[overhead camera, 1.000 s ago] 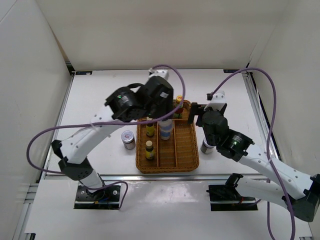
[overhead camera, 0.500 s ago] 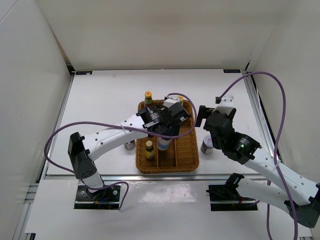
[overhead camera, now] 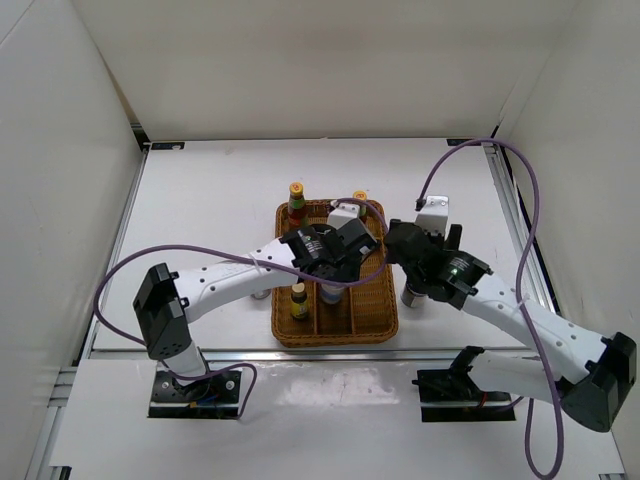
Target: Organize the condiment bottles
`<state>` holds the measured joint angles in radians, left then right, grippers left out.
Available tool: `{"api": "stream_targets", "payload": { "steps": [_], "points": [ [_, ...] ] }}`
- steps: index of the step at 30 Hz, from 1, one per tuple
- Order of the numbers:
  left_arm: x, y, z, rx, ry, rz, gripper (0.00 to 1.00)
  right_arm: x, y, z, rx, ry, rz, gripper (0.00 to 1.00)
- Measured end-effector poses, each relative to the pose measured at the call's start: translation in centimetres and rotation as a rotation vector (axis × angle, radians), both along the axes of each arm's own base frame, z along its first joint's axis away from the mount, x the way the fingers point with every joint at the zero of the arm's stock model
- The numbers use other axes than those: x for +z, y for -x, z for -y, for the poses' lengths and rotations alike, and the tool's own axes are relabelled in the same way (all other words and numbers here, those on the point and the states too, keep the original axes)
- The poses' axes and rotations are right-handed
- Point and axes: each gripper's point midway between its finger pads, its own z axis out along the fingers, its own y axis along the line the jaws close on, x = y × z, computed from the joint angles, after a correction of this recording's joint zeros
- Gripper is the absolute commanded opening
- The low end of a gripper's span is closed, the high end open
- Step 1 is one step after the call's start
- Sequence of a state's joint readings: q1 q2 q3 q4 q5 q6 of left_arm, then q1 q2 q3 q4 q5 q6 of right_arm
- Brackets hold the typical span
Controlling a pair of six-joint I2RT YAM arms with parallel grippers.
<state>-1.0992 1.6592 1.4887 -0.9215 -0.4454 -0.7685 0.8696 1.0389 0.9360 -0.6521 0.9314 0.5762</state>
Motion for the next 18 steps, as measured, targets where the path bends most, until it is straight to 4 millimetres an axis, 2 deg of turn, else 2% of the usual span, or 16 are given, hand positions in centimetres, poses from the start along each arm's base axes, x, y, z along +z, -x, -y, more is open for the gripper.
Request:
{"api": "stream_targets", "payload": {
  "steps": [4, 5, 8, 9, 12, 16, 18],
  "points": [
    [-0.5, -0.1, 0.1, 0.004, 0.000, -0.002, 0.32, -1.6, -0.3, 1.0, -0.046, 0.003, -0.069, 0.99],
    [-0.6, -0.1, 0.1, 0.004, -0.005, -0.003, 0.44, -2.0, -0.5, 1.4, -0.065, -0.003, -0.087, 0.99],
    [-1.0, -0.2, 0.2, 0.010, -0.005, 0.001, 0.56, -3.5, -0.9, 2.6, -0.115, -0.040, -0.163, 0.99],
    [-1.0, -0.3, 0.2, 0.012, -0.003, 0.002, 0.66, -4.0, -1.0, 3.0, -0.131, -0.053, -0.187, 0.99],
    [-1.0, -0.4, 0.2, 0.017, -0.001, 0.008, 0.88, -5.2, -1.1, 3.2, -0.145, -0.086, -0.250, 0.99],
    [-1.2, -0.3, 0.1, 0.021, -0.004, 0.005, 1.00, -6.9, -0.9, 2.3, -0.121, -0.117, -0.336, 0.99],
    [-1.2, -0.3, 0.1, 0.023, -0.005, 0.005, 1.00, -7.8, -0.7, 1.9, -0.111, -0.128, -0.376, 0.99]
  ]
}}
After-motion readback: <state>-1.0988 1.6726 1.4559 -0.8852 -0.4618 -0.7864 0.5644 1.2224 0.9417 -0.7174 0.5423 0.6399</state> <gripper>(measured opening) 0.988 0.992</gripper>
